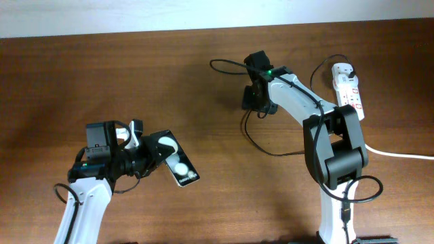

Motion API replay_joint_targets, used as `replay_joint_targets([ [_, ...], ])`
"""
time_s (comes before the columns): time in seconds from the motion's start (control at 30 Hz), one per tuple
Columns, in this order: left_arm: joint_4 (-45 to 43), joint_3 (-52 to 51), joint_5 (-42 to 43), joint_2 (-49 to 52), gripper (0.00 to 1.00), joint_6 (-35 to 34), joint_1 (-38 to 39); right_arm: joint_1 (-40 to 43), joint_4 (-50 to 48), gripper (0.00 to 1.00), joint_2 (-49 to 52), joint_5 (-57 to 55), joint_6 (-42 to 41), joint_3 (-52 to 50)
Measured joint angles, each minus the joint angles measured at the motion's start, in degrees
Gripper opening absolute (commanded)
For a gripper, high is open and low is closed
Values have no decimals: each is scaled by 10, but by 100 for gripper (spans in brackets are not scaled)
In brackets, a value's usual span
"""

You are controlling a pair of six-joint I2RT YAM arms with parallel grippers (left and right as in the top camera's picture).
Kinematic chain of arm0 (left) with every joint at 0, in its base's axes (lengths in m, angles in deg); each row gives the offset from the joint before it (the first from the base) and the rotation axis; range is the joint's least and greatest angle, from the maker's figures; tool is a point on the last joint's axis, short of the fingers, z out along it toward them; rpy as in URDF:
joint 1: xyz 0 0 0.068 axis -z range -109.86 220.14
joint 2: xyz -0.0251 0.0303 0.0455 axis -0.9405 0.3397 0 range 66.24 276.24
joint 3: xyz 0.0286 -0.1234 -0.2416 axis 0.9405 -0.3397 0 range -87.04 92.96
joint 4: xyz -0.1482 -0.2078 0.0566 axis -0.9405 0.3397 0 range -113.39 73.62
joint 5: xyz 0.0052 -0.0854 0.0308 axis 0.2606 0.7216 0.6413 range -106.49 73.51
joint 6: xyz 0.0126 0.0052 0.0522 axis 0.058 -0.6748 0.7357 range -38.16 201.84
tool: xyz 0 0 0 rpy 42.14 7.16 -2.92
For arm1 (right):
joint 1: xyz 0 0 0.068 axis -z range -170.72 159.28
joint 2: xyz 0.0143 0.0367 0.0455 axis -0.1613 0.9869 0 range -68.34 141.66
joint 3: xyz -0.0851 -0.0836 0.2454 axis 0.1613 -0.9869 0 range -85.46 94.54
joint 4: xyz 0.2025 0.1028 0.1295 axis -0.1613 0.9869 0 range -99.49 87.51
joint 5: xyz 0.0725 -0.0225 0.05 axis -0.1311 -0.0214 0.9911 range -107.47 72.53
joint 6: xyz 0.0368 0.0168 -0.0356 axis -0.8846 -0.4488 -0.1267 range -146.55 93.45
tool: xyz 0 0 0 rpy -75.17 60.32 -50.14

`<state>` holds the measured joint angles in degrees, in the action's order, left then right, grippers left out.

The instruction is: Plug charger to phone and switch on socket

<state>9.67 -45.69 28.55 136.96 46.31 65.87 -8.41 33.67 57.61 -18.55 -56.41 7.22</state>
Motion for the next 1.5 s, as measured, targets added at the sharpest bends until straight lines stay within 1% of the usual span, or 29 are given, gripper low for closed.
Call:
replay_joint_targets([
  [0.1,0,0,0,0,0,0,0,-1,-1,37,0,-4,-1,0],
  [0.17,0,0,0,0,0,0,0,-8,-2,26,2,-27,7,0],
  [0.2,0,0,0,0,0,0,0,-13,-2,23,3,-43,18,0],
  [0.27,1,0,0,0,0,0,0,-16,-2,11,4,-58,21,0],
  [0.33,2,0,0,0,0,0,0,-16,-2,4,4,-63,21,0],
  [0.47,2,0,0,0,0,0,0,-16,12,4,4,-66,27,1],
  [0.53,2,0,0,0,0,0,0,-16,29,4,2,-45,54,2],
  [0.57,3,0,0,0,0,0,0,-16,54,4,-4,-27,71,1],
  [0.6,4,0,0,0,0,0,0,-16,85,4,-27,-9,84,0],
  [0.63,3,0,0,0,0,0,0,-16,136,4,-70,21,102,0],
  [0.7,-16,-2,3,0,0,4,0,-16,192,4,-167,68,132,1],
  [0.73,-51,-2,13,0,0,10,0,-16,233,4,-228,89,143,1],
  [0.87,-165,-3,73,0,0,17,0,-16,351,4,-440,152,167,0],
  [0.9,-190,-3,95,0,0,17,0,-16,366,4,-492,165,169,0],
  [0.93,-221,-7,110,0,0,9,0,-16,366,4,-530,177,170,-12],
  [0.97,-269,-4,129,1,0,-11,0,-16,379,4,-602,195,170,-67],
  [1.0,-301,-5,136,2,0,-33,0,-16,350,4,-665,216,161,-124],
  [1.03,-343,-5,144,2,0,-60,5,-16,255,4,-755,258,142,-240],
  [1.07,-386,-5,147,2,0,-91,19,-16,253,4,-784,276,131,-288],
  [1.1,-416,-6,147,2,0,-113,36,-19,192,4,-808,301,117,-346],
  [1.13,-429,-5,145,3,0,-137,64,-26,161,4,-822,321,101,-406],
  [1.17,-429,-5,143,4,0,-148,84,-39,141,4,-823,329,93,-434],
  [1.23,-465,-5,139,31,0,-184,99,-97,56,4,-814,335,72,-464],
  [1.27,-508,-5,141,62,0,-214,106,-156,10,4,-788,317,47,-468],
  [1.33,-562,-6,151,96,0,-258,106,-229,-36,4,-742,273,20,-468],
  [1.4,-568,-6,153,106,0,-279,106,-257,-68,4,-713,244,2,-469],
  [1.43,-587,-6,165,106,0,-287,106,-272,-90,4,-684,219,-14,-469],
  [1.5,-602,-6,184,106,0,-290,106,-273,-107,4,-674,206,-18,-470],
])
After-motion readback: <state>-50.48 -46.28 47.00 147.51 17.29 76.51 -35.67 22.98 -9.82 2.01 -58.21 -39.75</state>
